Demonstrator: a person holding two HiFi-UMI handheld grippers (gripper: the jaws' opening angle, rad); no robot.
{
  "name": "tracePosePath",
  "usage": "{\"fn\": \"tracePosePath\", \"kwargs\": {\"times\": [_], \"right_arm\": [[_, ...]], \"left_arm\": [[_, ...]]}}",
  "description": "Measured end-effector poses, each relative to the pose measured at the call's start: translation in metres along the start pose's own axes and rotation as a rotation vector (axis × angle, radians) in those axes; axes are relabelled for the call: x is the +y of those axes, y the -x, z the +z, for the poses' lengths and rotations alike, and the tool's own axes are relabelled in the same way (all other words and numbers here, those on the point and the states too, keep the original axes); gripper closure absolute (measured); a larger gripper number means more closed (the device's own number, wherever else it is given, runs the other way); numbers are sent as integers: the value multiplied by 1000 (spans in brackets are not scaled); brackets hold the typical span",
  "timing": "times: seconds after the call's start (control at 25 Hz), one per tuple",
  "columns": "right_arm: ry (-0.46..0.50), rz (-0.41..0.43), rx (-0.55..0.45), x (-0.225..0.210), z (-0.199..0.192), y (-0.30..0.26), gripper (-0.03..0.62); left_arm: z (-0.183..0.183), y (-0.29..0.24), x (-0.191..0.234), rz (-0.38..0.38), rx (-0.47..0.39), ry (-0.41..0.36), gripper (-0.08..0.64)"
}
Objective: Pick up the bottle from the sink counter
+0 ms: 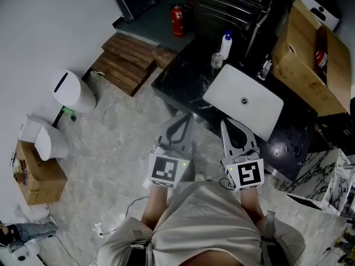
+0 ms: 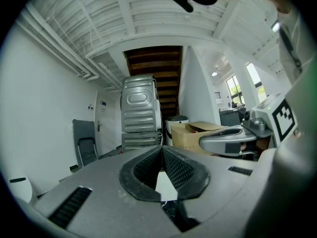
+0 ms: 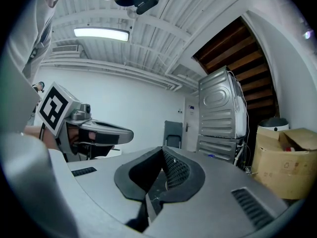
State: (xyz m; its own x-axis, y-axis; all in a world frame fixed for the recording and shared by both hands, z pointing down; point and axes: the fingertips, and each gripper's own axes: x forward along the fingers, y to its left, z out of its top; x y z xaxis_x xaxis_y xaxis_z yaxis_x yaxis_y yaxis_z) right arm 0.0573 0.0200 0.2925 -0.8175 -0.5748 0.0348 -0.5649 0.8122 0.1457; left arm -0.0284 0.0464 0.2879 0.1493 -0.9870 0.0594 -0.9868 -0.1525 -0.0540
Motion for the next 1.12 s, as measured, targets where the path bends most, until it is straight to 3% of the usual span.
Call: {"fn": "tracePosePath", "kwargs": {"times": [0.48,1.12], "right_arm": [[-8,-68,39,-36,-16,-58,597],[-27,-215,120,-79,-36,-138,597]], "left_arm": [[-14,-68,38,-75,24,1,557],[-29,-154,94,-229,53,12,557]]}}
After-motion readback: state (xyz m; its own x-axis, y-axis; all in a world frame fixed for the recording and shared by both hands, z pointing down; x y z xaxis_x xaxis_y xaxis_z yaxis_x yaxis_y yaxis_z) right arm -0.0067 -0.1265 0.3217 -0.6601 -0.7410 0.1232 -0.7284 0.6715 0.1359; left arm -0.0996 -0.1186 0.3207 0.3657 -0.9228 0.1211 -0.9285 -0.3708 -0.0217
